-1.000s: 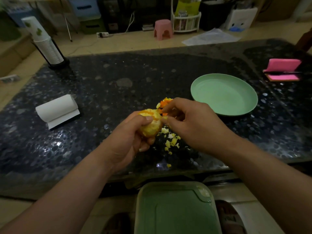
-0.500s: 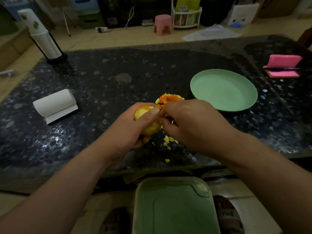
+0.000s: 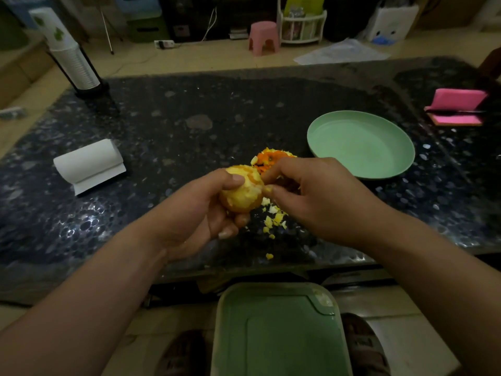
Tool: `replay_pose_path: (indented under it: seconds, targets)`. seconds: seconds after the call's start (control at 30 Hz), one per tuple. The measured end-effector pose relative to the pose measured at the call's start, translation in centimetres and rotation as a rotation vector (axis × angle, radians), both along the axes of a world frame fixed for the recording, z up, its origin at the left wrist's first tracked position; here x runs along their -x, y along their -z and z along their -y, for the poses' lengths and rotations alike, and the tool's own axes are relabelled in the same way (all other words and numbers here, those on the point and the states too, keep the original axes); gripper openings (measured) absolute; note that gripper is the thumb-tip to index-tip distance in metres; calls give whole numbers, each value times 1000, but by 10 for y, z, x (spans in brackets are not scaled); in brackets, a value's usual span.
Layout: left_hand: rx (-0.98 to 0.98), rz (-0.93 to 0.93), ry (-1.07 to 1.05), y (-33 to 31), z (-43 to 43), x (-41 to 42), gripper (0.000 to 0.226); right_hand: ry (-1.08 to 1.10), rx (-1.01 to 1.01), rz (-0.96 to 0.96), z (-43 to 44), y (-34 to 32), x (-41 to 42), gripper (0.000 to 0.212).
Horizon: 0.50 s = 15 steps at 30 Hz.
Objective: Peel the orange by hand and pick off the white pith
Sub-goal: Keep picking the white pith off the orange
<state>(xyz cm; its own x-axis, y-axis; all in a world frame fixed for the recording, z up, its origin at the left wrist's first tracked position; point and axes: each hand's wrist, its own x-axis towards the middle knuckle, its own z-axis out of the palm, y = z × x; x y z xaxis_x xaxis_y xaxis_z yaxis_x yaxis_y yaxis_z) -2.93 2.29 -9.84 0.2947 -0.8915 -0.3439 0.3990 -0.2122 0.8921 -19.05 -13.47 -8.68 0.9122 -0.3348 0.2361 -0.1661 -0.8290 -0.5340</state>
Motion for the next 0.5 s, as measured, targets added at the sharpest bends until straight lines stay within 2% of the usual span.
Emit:
replay_pose_path:
  seconds: [0.23, 0.5]
  targets:
    - [31, 256, -48, -4, 0, 4, 62, 50, -91, 16, 1, 1, -2, 11]
    - [-4, 407, -60, -4, 3, 11, 53, 47, 43, 11, -8, 2, -1, 12]
